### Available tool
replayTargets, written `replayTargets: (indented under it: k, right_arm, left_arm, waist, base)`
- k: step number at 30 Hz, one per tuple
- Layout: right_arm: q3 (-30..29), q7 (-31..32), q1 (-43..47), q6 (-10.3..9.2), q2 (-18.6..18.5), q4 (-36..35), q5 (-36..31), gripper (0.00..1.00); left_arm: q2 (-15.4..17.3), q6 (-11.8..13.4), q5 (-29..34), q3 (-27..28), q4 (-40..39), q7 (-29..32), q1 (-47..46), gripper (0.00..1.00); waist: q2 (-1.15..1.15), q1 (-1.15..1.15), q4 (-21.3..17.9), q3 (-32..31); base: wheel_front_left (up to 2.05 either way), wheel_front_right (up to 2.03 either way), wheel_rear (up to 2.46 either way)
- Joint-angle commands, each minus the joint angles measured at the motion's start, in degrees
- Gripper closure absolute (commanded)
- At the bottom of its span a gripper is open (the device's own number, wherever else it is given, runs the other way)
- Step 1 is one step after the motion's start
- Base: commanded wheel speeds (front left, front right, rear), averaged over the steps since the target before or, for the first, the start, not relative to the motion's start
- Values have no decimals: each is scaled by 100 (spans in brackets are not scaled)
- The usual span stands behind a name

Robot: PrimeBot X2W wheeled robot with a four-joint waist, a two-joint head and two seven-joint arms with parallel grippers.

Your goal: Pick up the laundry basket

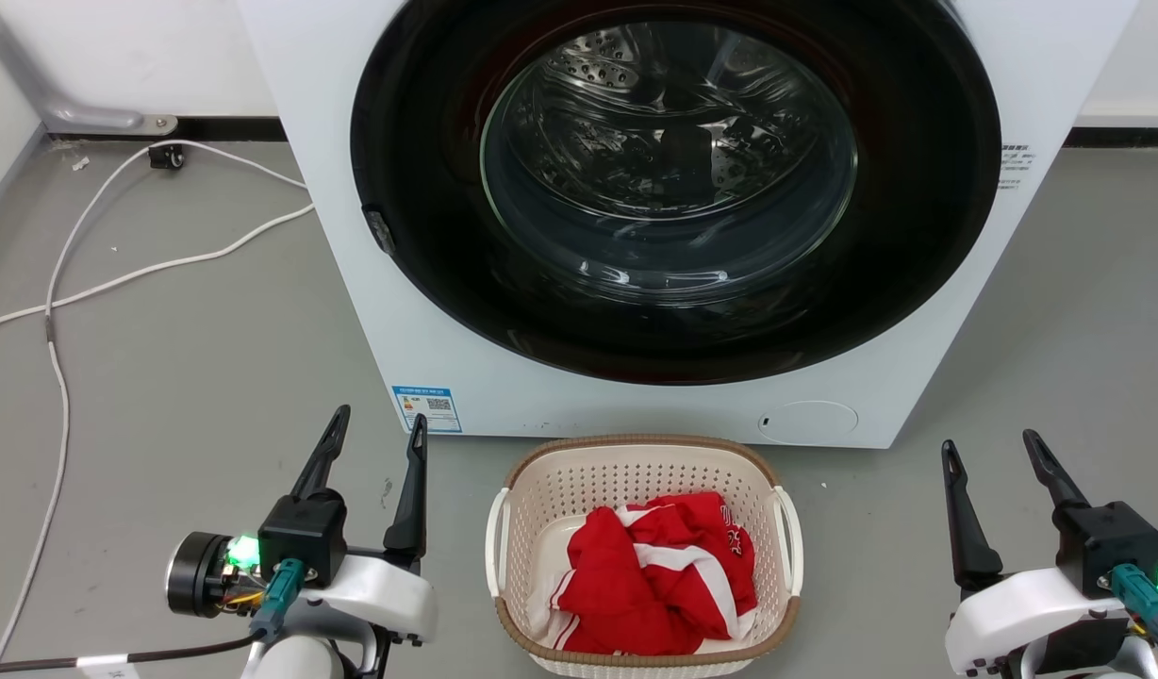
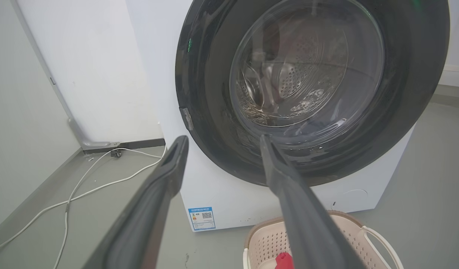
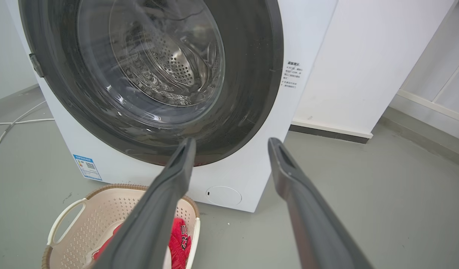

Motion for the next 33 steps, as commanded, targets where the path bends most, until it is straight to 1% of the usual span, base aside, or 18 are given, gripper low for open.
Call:
replayTargets:
  k: [1, 9, 11, 16, 25, 28, 33]
  right_arm:
    - [-11, -29, -49, -4, 24, 15, 55, 0]
    - [-12, -10, -166, -4, 24, 94, 97, 0]
    - [-26, 24, -210, -4, 23, 147, 122, 0]
    - [9, 150, -529, -4, 22, 392, 143, 0]
    - [85, 356, -1451, -4, 20, 1061, 273, 0]
    - [184, 480, -1775, -4, 20, 1370, 278, 0]
    - [357, 744, -2379, -4, 21, 1930, 442, 0]
  left_arm:
    - [-11, -10, -27, 37, -2, -44, -7, 0]
    - [-53, -25, -25, 129, 7, -44, -118, 0]
    - [-71, -28, -42, 163, 32, -43, -181, 0]
    - [-101, -128, -158, 229, 265, -37, -468, 0]
    - [-25, -490, -396, 201, 1172, 57, -1607, 0]
    - [43, -609, -528, 214, 1584, 130, -1959, 0]
    - [165, -734, -716, 190, 2312, 363, -2651, 0]
  waist:
    - [0, -1, -4, 10]
    - [0, -1, -18, 142]
    - [0, -1, -27, 225]
    - [0, -1, -93, 578]
    - [0, -1, -202, 1552]
    - [0, -1, -256, 1869]
    - [0, -1, -333, 2436]
  base:
    - [0, 0, 0]
    - [0, 0, 0]
    - [0, 0, 0]
    - [0, 0, 0]
    - [0, 0, 0]
    - [0, 0, 0]
    - [0, 0, 0]
